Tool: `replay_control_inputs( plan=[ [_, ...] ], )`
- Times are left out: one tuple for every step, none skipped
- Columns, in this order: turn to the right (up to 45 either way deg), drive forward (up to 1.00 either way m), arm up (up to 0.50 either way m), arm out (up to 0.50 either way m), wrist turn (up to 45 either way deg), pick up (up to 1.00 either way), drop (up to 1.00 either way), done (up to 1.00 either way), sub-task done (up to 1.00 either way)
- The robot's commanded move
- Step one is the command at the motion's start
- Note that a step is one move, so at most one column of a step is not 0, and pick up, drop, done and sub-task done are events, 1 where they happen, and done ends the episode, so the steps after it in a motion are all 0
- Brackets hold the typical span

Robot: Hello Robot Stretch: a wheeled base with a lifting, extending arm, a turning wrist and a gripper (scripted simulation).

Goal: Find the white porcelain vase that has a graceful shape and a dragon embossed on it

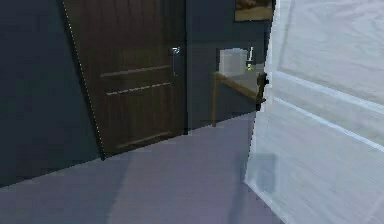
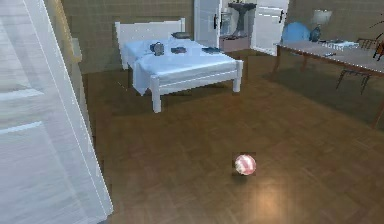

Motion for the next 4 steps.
replay_control_inputs(
  plan=[
    [-27.0, 0.00, 0.00, 0.00, 0.0, 0.00, 0.00, 0.00, 0.00],
    [0.0, 1.00, 0.00, 0.00, 0.0, 0.00, 0.00, 0.00, 0.00],
    [-3.0, 0.00, 0.00, 0.00, 0.0, 0.00, 0.00, 0.00, 0.00],
    [0.0, 0.20, 0.00, 0.00, 0.0, 0.00, 0.00, 0.00, 0.00]
  ],
)
